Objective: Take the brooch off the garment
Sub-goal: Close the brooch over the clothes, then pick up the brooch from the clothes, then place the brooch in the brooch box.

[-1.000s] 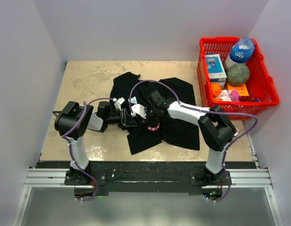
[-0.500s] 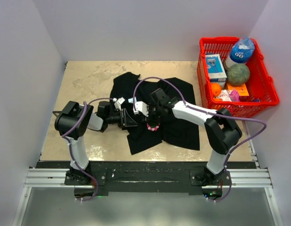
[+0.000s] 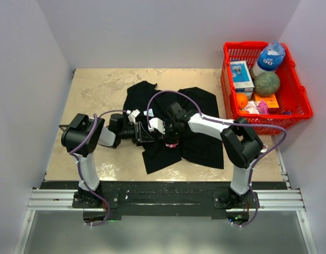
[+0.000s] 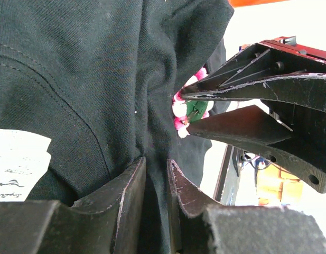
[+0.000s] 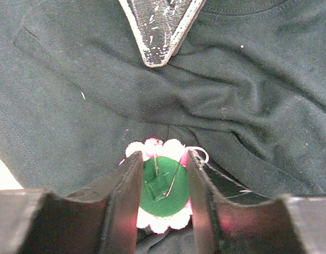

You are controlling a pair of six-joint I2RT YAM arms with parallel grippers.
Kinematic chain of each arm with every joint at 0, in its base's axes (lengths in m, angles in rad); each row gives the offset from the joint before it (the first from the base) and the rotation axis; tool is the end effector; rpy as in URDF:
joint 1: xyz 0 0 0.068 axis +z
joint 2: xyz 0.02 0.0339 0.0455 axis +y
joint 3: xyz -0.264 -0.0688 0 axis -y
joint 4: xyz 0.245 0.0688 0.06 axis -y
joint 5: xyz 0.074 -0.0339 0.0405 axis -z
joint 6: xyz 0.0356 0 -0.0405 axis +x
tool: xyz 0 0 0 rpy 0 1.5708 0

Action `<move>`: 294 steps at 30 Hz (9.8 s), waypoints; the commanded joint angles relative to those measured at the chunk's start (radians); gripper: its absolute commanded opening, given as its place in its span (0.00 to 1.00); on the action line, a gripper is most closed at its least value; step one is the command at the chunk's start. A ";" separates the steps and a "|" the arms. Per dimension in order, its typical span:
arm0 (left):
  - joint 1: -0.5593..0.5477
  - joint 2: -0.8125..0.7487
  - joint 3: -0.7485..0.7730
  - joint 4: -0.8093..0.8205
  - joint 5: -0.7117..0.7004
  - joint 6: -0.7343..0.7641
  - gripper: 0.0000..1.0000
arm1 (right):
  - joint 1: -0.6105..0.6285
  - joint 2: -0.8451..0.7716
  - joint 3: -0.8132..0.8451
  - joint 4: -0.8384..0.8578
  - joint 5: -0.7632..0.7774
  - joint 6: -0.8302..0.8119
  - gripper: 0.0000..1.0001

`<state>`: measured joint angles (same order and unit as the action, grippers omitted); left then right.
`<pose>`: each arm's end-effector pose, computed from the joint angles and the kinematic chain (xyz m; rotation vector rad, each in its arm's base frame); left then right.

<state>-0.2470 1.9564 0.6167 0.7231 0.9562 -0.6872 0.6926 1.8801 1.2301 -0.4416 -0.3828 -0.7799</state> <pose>0.2944 -0.1042 0.0787 0.0960 2.3053 -1.5500 0.2848 0.2536 0.1695 -1.8435 1.8503 0.4773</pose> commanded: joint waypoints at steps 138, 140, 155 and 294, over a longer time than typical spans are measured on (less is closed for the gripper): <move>0.003 -0.525 0.222 -0.765 -0.028 0.573 0.48 | -0.082 -0.041 0.258 -0.385 0.088 0.196 0.08; -0.011 -0.521 0.224 -0.704 -0.027 0.552 0.48 | -0.084 -0.070 0.287 -0.410 0.079 0.185 0.08; -0.140 -0.310 0.331 -0.337 0.099 0.258 0.53 | -0.073 -0.222 0.388 -0.370 -0.013 0.241 0.08; 0.339 -0.353 -0.330 0.099 -1.723 2.052 0.00 | -0.168 0.064 0.775 -0.368 0.429 0.587 0.99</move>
<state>0.0788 1.5761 0.2951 0.7113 -0.7803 1.3560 0.5095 2.0193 2.0186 -0.8169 0.0193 -0.1780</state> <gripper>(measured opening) 0.066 0.990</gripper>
